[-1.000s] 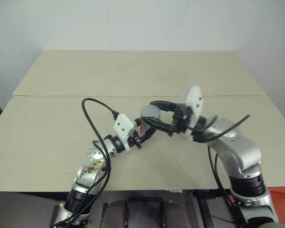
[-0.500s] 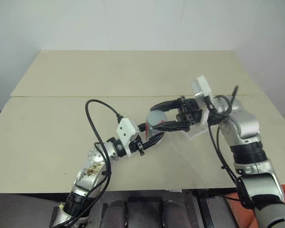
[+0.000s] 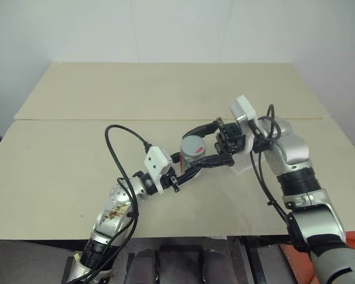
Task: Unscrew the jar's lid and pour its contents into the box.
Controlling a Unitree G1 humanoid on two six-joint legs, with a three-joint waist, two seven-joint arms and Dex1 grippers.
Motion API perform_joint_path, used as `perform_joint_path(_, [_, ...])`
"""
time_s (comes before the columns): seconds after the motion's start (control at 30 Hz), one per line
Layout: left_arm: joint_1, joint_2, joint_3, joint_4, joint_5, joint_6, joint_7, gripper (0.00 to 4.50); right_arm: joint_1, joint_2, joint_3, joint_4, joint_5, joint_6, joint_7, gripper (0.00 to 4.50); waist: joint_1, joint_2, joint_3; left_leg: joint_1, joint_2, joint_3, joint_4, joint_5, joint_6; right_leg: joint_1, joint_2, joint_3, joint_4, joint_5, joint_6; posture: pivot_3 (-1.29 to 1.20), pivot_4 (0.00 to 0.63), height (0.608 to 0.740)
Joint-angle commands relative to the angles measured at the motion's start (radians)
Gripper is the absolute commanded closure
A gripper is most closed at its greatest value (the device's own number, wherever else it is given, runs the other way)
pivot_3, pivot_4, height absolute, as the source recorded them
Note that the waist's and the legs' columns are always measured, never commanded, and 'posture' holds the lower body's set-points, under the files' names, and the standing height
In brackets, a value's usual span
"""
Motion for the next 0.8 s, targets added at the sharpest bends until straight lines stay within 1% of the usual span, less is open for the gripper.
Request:
perform_joint_path(0.03, [-0.014,-0.003,0.007,-0.011,-0.004,-0.030,-0.001,2.36,0.029,-0.001,-0.067,-0.099,0.012,-0.018,-0.078,0.05,0.001,0.000,0.000,0.000,0.000,0.000,0.000,0.000,0.000,0.000,0.000,0.000,0.000,0.000,0.000,0.00,0.150,0.740])
perform_joint_path(0.13, [-0.016,-0.003,0.006,-0.005,-0.001,-0.036,-0.001,2.36,0.072,-0.018,-0.095,-0.176,0.003,-0.015,-0.152,0.05,0.003,0.000,0.000,0.000,0.000,0.000,0.000,0.000,0.000,0.000,0.000,0.000,0.000,0.000,0.000,0.00,0.150,0.740])
perform_joint_path(0.23, [-0.023,-0.009,0.006,0.006,0.015,-0.045,0.017,2.36,0.140,-0.035,-0.140,-0.288,-0.010,0.014,-0.289,0.05,0.009,0.000,0.000,0.000,0.000,0.000,0.000,0.000,0.000,0.000,0.000,0.000,0.000,0.000,0.000,0.00,0.150,0.740])
perform_joint_path(0.3, [-0.025,-0.012,0.007,0.010,0.020,-0.046,0.025,2.36,0.174,-0.040,-0.169,-0.352,0.023,0.068,-0.358,0.05,0.011,0.000,0.000,0.000,0.000,0.000,0.000,0.000,0.000,0.000,0.000,0.000,0.000,0.000,0.000,0.00,0.150,0.740])
perform_joint_path(0.33, [-0.026,-0.012,0.007,0.014,0.021,-0.043,0.025,2.36,0.199,-0.039,-0.180,-0.395,0.015,0.070,-0.401,0.05,0.013,0.000,0.000,0.000,0.000,0.000,0.000,0.000,0.000,0.000,-0.001,0.000,0.000,0.000,0.000,0.00,0.150,0.740])
perform_joint_path(0.47, [-0.032,-0.013,0.006,0.026,0.025,-0.044,0.031,2.36,0.272,-0.025,-0.197,-0.550,0.002,0.111,-0.564,0.05,0.013,0.000,0.000,0.000,0.000,0.000,0.000,0.000,0.000,0.000,-0.001,0.000,0.000,0.000,0.000,0.00,0.150,0.740])
perform_joint_path(0.5, [-0.033,-0.013,0.005,0.029,0.027,-0.047,0.033,2.36,0.283,-0.021,-0.197,-0.580,0.005,0.123,-0.596,0.05,0.013,0.000,0.000,0.000,0.000,0.000,0.000,0.000,0.000,0.000,0.000,0.000,0.000,0.000,0.000,0.00,0.150,0.740])
perform_joint_path(0.6, [-0.040,-0.015,0.003,0.034,0.042,-0.054,0.046,2.36,0.321,0.021,-0.179,-0.705,-0.014,0.178,-0.760,0.05,0.013,0.000,0.000,0.000,0.000,0.000,0.000,0.000,0.000,0.000,0.000,0.000,0.000,0.000,0.000,0.00,0.150,0.740])
perform_joint_path(0.73, [-0.049,-0.010,0.010,0.044,0.060,-0.066,0.053,2.36,0.377,0.052,-0.110,-0.844,-0.104,0.250,-0.937,0.05,0.015,0.000,0.000,0.000,-0.001,0.000,0.000,0.000,0.000,0.000,0.000,0.000,0.000,0.000,0.000,0.00,0.150,0.740])
perform_joint_path(0.8, [-0.050,-0.008,0.016,0.048,0.063,-0.073,0.054,2.36,0.397,0.078,-0.082,-0.886,-0.114,0.302,-1.008,0.05,0.015,0.000,0.000,0.000,-0.001,0.000,0.000,0.000,0.000,0.000,0.000,0.000,0.000,0.000,0.000,0.00,0.150,0.740])
